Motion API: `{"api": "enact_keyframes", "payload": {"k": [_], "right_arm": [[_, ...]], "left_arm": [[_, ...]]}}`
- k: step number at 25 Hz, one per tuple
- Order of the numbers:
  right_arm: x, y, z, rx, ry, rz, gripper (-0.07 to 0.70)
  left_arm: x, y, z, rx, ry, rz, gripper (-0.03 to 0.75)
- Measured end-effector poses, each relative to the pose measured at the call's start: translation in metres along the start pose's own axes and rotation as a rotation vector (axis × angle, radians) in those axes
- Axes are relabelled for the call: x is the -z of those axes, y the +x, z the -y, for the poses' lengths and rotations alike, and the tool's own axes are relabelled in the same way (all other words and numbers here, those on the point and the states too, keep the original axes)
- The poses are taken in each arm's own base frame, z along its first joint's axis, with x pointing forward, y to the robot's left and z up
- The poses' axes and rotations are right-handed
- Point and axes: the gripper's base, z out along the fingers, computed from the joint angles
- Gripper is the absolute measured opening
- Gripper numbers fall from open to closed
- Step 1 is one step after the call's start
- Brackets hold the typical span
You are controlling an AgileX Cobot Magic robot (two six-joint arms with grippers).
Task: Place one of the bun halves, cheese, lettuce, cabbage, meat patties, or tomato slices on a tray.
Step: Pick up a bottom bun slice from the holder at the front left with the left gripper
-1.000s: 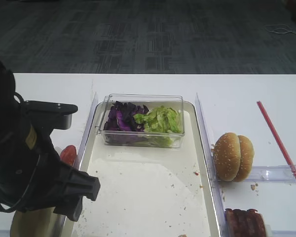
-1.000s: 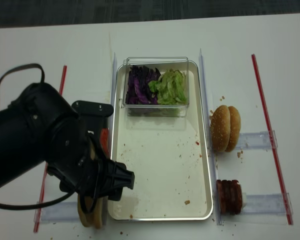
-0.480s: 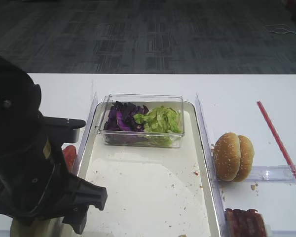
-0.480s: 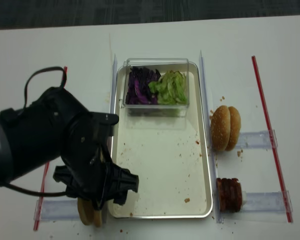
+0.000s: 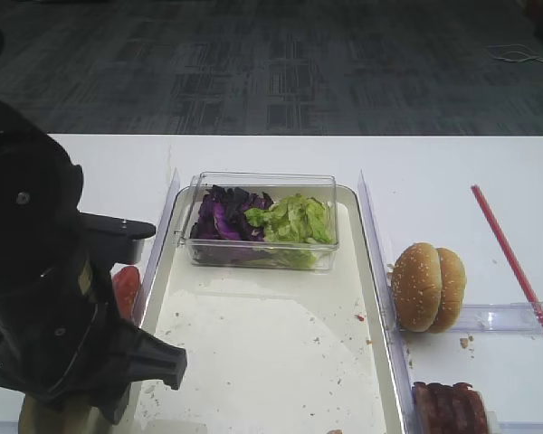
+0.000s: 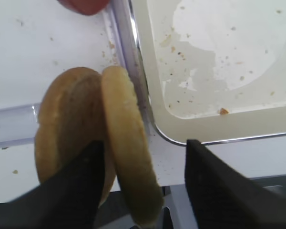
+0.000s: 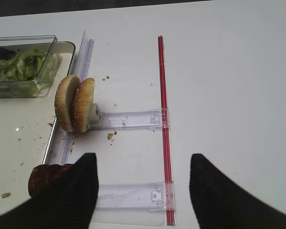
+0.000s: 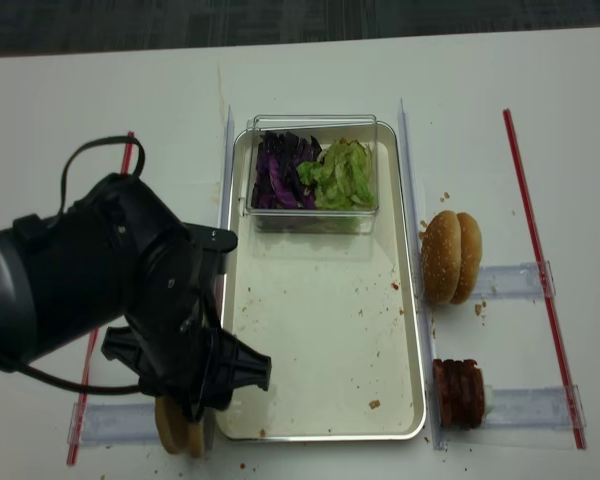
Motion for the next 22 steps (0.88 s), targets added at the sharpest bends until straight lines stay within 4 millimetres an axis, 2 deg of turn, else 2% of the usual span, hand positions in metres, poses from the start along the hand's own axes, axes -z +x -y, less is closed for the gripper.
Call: {"api": "enact_keyframes", "payload": {"k": [11, 16, 22], "right_arm": [[0.0, 0.0, 0.0, 0.0, 0.0, 0.0, 0.464], [0.0, 0.0, 0.0, 0.0, 0.0, 0.0, 0.464], [0.0, 0.0, 0.0, 0.0, 0.0, 0.0, 0.464]], "left_arm": [[0.0, 0.0005, -0.0013, -0.004, -0.014, -0.005, 0.191], [0.0, 0.0003, -0.0019, -0.008, -0.021, -0.003, 0.141], [0.0, 0.0002, -0.002, -0.006, -0.022, -0.002, 0.116]]}}
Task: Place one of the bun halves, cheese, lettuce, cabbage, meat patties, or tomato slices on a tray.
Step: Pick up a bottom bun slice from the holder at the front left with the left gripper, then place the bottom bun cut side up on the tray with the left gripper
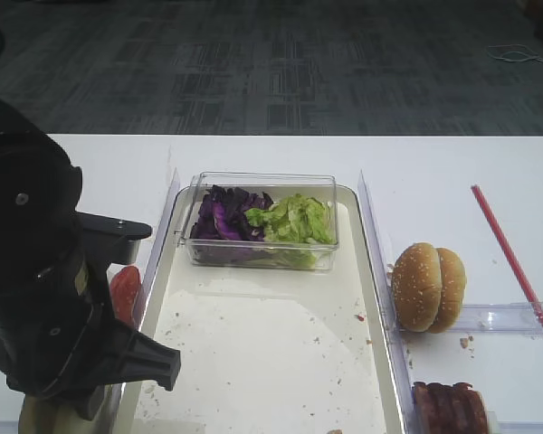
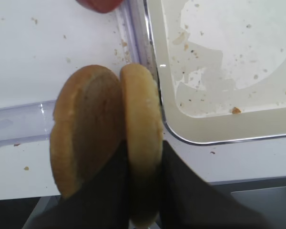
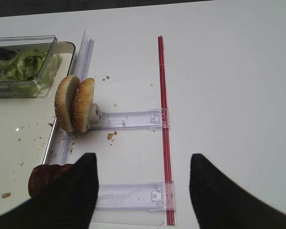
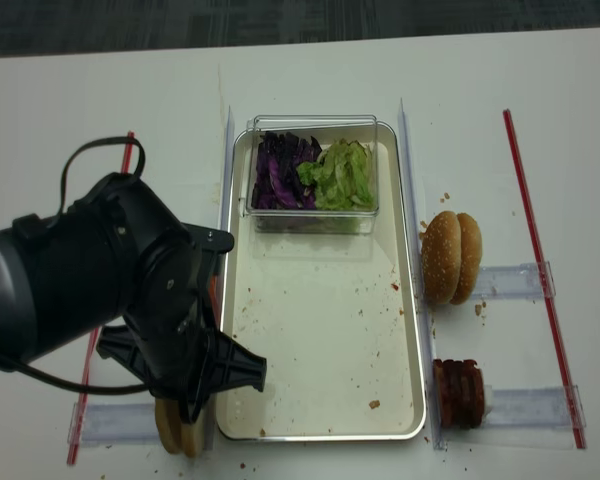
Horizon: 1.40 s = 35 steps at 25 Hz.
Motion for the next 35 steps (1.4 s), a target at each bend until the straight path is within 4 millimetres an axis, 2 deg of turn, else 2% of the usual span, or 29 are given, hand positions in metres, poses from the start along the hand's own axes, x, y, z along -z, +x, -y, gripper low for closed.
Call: {"api": "enact_keyframes", "payload": {"k": [10, 16, 20, 35], "right_arm": [[0.0, 0.0, 0.0, 0.0, 0.0, 0.0, 0.464], [0.0, 0.0, 0.0, -0.002, 0.0, 0.0, 0.464], [0.0, 0.0, 0.0, -0.002, 0.0, 0.0, 0.464], [0.0, 0.0, 0.0, -0.004, 0.0, 0.0, 0.464]], "left_arm": [[0.007, -0.004, 0.002, 0.002, 0.012, 0.018, 0.109], [0.04, -0.011, 0.004, 0.007, 0.062, 0.108, 0.107], [0.054, -0.013, 0.001, 0.001, 0.053, 0.138, 0.106], [0.058, -0.018, -0.004, -0.024, 0.011, 0.167, 0.101]]}}
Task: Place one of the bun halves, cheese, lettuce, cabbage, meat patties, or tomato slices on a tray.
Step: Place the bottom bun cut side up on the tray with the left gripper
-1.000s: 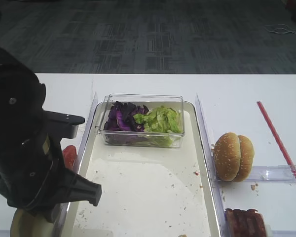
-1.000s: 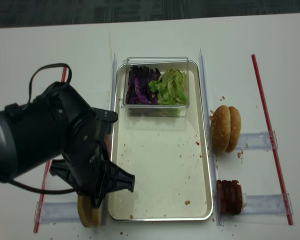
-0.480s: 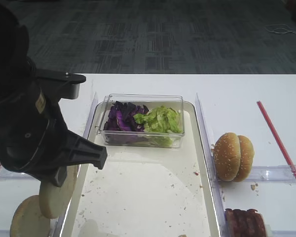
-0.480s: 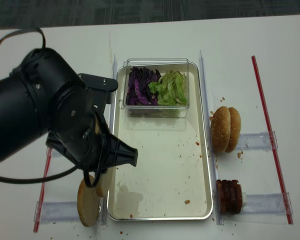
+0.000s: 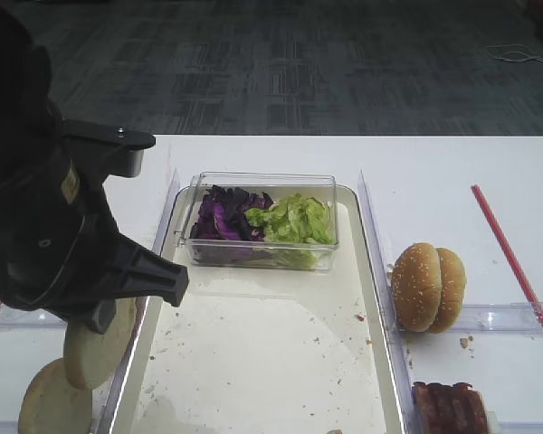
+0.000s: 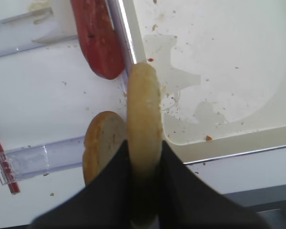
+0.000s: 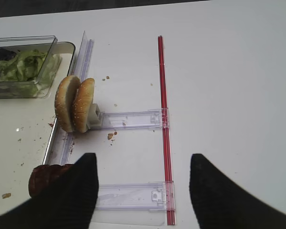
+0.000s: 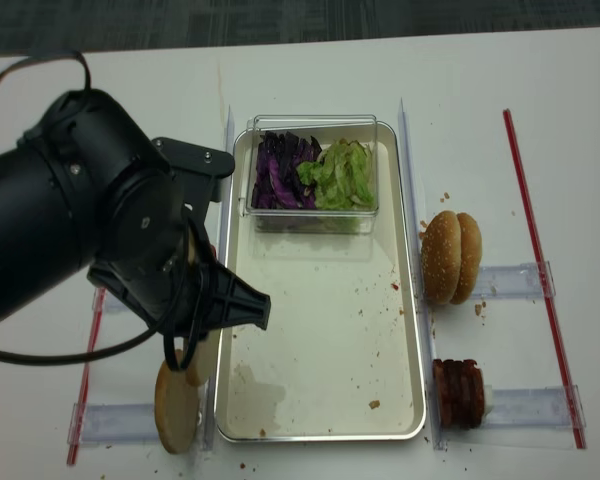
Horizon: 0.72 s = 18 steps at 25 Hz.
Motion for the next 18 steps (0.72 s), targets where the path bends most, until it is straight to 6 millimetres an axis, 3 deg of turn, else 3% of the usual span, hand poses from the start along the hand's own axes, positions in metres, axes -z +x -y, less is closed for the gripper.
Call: {"api": "enact_keyframes", "payload": {"k": [18], "right_arm": [[0.0, 0.0, 0.0, 0.0, 0.0, 0.0, 0.464]], "left_arm": [[-0.006, -0.02, -0.049, 0.083, -0.048, -0.011, 0.099]]}}
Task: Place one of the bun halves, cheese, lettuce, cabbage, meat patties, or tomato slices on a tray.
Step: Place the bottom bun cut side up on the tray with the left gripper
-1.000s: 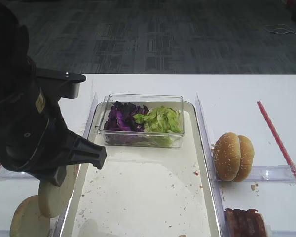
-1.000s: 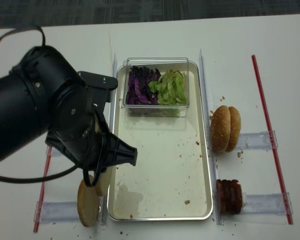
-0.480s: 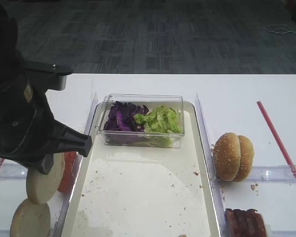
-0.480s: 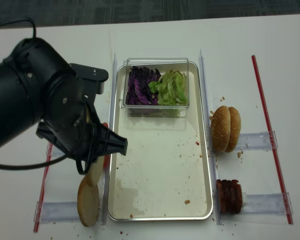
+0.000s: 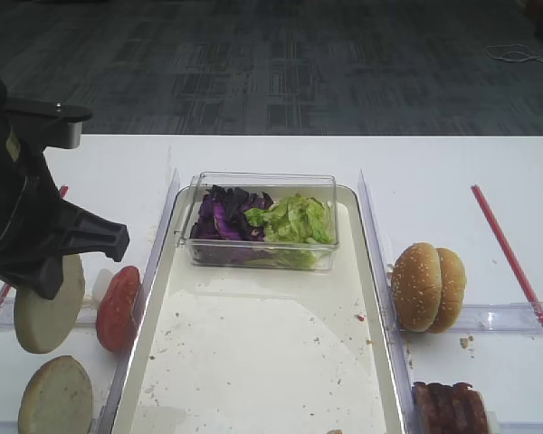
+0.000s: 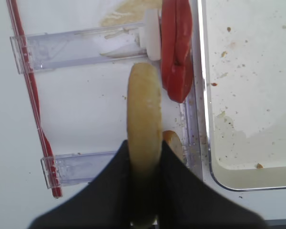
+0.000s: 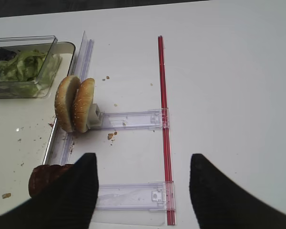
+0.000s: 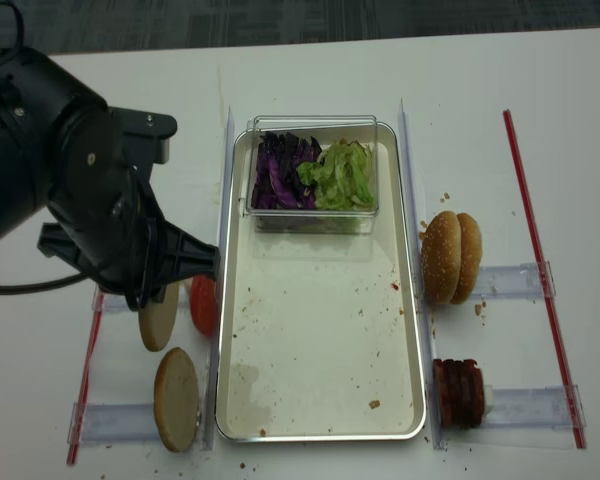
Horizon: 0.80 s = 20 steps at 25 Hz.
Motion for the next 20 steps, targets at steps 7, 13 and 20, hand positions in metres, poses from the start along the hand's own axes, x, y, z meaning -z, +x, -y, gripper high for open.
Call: {"api": "enact_keyframes", "payload": {"k": [7, 13, 20], "right_arm": [[0.0, 0.0, 0.0, 0.0, 0.0, 0.0, 0.464], [0.0, 0.0, 0.0, 0.0, 0.0, 0.0, 0.464], [0.0, 0.0, 0.0, 0.0, 0.0, 0.0, 0.464]], "left_arm": [[0.003, -0.005, 0.006, -0.01, 0.083, 0.04, 0.098], [0.01, -0.009, 0.031, -0.038, 0.362, 0.08, 0.098], [0.027, -0.011, 0.058, -0.092, 0.708, 0.137, 0.097]]}}
